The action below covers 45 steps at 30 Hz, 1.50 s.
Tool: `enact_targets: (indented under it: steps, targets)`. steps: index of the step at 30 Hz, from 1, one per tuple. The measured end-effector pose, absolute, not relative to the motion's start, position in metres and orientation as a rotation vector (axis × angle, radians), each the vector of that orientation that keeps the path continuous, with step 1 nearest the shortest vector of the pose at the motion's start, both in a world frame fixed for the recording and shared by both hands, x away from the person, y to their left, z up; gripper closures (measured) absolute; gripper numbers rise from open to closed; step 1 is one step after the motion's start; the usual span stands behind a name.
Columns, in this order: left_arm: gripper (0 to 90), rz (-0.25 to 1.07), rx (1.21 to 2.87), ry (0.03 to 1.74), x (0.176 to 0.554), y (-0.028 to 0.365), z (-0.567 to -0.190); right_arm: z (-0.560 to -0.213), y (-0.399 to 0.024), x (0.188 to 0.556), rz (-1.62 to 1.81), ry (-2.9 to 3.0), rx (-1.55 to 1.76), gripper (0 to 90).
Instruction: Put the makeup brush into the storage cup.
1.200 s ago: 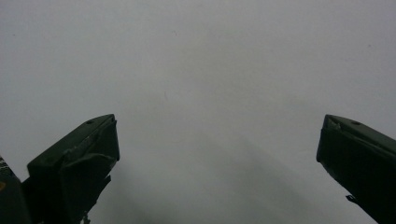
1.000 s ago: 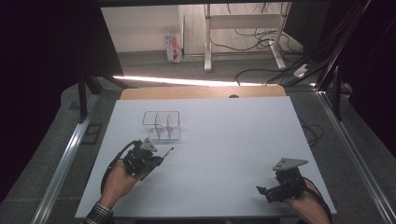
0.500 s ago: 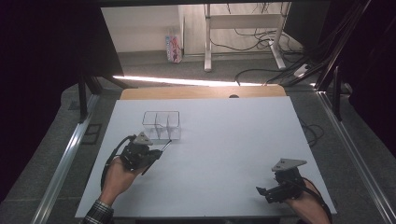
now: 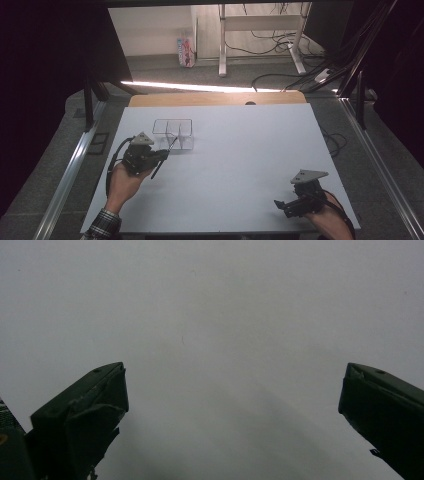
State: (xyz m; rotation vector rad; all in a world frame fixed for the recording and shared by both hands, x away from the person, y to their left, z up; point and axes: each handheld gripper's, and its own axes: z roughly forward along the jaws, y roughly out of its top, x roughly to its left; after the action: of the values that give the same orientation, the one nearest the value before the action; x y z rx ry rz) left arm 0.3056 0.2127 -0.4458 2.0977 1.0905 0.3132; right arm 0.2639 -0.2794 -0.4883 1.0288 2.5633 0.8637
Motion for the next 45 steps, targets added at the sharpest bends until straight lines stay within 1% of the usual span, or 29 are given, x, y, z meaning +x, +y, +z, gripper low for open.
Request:
enact_targets:
  steps: [6, 9, 16, 45]
  targets:
    - [83.9, 0.342, 2.036, 1.115, 0.312, 0.219, -0.443, -0.489, -0.279, 0.264, 0.861, 2.562, 1.027, 0.0]
    - [83.9, 0.341, 1.985, 1.133, 0.315, 0.223, -0.441, -0.489, -0.279, 0.264, 0.861, 2.562, 1.026, 0.0]
    - [83.9, 0.348, 1.925, 1.149, 0.324, 0.225, -0.436, -0.489, -0.279, 0.264, 0.854, 2.563, 1.029, 0.0]
    - [83.9, 0.435, 1.8, 1.169, 0.358, 0.219, -0.42, -0.49, -0.279, 0.264, 0.841, 2.57, 1.037, 0.0]
